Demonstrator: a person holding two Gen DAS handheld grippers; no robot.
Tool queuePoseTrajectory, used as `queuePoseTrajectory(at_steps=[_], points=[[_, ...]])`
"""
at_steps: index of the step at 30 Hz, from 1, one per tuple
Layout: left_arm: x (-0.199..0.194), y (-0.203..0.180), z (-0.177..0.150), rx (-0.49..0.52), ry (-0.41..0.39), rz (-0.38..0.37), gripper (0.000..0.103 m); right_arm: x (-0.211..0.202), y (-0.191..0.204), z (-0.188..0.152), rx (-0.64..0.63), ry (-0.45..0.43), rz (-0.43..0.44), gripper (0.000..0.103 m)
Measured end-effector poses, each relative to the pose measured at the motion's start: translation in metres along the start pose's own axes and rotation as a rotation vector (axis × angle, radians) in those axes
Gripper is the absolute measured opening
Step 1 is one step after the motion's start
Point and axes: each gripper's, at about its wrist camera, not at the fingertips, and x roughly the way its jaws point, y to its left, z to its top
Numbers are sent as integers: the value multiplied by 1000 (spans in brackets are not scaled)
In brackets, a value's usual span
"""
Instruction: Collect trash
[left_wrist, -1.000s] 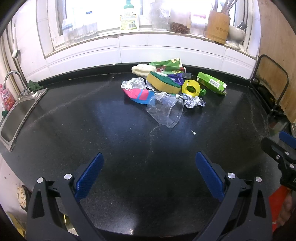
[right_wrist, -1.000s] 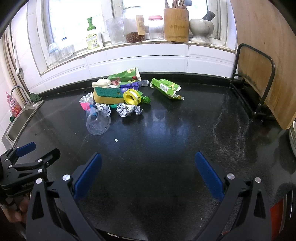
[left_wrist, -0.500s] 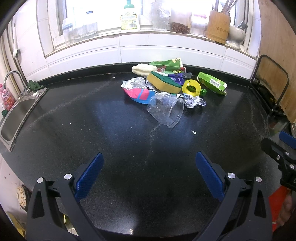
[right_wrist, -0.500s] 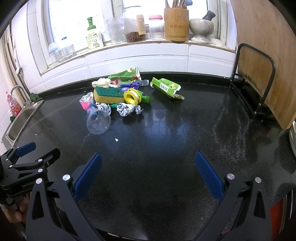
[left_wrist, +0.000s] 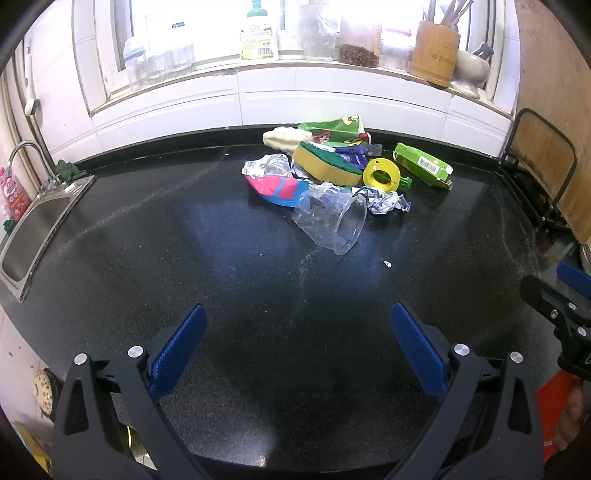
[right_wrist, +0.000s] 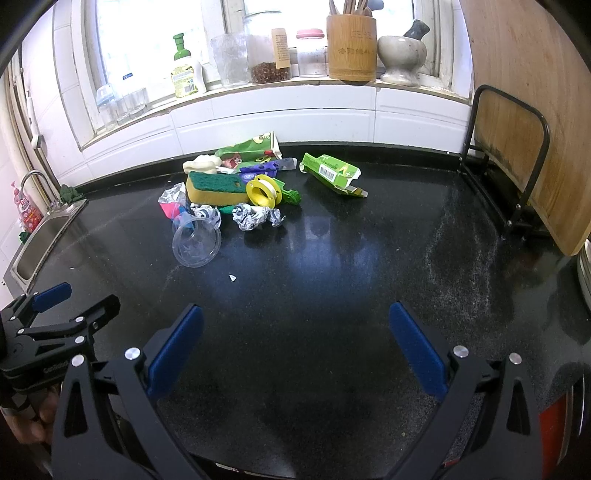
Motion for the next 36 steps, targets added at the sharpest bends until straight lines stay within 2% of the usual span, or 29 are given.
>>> queuePoseTrajectory(at_steps=[25, 36], points=[[4, -4, -2, 7, 6, 2, 97, 3, -3, -1, 4, 6, 3, 97], [28, -10, 6, 24, 31, -3, 97, 22, -15, 8, 6, 24, 0, 97]])
